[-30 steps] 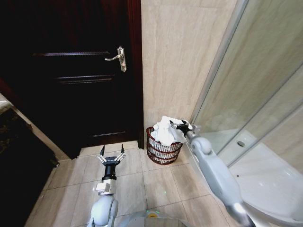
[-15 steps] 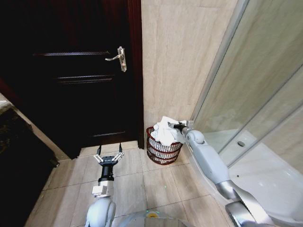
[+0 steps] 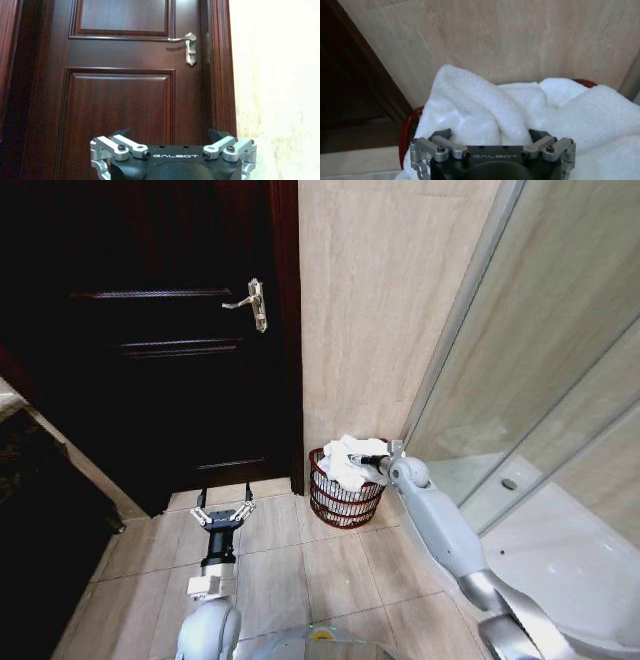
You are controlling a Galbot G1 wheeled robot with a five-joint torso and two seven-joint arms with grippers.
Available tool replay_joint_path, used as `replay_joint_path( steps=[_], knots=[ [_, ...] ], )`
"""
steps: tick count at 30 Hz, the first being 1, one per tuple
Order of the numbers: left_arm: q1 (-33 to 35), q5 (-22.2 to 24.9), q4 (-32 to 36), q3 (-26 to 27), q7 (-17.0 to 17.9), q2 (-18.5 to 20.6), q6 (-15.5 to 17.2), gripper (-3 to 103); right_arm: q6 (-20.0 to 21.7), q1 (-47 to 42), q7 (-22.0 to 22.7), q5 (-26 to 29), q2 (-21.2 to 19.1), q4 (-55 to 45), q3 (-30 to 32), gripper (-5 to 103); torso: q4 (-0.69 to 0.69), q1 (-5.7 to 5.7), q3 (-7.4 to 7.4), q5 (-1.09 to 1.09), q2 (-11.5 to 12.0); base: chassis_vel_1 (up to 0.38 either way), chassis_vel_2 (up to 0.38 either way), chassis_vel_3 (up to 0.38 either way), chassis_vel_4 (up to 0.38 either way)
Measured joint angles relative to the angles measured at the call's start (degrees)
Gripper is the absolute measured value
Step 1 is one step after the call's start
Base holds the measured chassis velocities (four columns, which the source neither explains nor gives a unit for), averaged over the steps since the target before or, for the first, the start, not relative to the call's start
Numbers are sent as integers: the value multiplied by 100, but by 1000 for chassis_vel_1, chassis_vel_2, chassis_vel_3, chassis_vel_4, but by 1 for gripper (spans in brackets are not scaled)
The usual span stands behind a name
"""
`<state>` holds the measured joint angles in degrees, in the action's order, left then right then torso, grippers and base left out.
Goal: Discard the used towel into the hamper.
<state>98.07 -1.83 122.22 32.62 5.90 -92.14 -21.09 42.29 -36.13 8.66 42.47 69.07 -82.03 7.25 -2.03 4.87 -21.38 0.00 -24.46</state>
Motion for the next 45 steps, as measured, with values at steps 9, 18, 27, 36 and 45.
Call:
replay_joint_path(
  steps=[9,18,27,36,45],
  knots=[
    [-6,8,-74,-12,12,0,-68,100,-4,261,64,-19,7,467,-393,100,1,0,0,-1,0,0,0,0,0],
    [-5,201,-117,118,38,0,-147,100,-16,773,264,-57,335,1336,-727,100,1,0,0,-1,0,0,0,0,0],
    [-44,262,-275,144,115,0,-251,100,-26,1114,462,44,725,2093,-1063,100,1,0,0,-2,0,0,0,0,0],
    [-90,278,-266,154,121,0,-245,100,-36,1135,454,71,962,2540,-1068,100,1,0,0,-1,0,0,0,0,0],
    [-82,245,-211,145,114,0,-240,100,-36,1076,422,-14,992,2424,-984,100,0,1,-2,0,0,0,0,0,0]
  ],
)
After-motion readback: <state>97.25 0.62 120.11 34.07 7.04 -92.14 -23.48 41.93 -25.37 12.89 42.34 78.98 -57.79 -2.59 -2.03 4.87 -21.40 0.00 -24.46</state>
